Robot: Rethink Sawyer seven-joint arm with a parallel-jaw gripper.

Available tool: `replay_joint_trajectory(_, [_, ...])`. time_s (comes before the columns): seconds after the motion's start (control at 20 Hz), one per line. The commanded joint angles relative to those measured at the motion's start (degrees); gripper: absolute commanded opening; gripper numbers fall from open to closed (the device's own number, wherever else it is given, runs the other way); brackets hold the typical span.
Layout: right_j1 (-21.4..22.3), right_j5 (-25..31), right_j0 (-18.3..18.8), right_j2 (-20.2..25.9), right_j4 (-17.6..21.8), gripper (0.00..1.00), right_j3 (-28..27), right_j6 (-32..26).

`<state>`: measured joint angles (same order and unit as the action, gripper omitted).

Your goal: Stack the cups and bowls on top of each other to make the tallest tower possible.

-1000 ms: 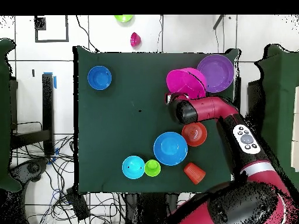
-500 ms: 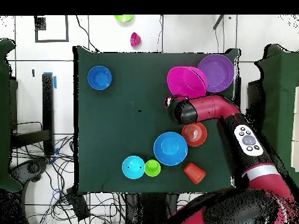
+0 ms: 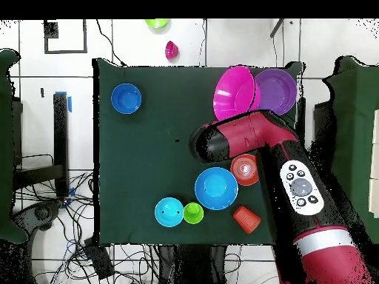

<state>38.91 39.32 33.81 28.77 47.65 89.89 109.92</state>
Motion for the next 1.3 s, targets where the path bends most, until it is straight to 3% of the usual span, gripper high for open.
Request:
replay_joint_trajectory(0.05, [0.21,4.09,0.67,-1.77,-0.43,1.0,3.47,-6.79])
replay_joint_trajectory(0.45, [-4.36,5.37,10.93,5.93,-10.85,1.0,6.42,-13.76])
replay_joint_trajectory(1.0, [-6.36,4.8,15.76,9.93,-12.65,1.0,9.03,-14.33])
replay_joint_trajectory(1.2, [-4.88,5.82,15.75,10.39,-10.76,1.0,8.69,-16.15])
replay_joint_trajectory(1.3, [2.13,1.24,12.42,9.76,-1.44,1.0,8.18,-20.69])
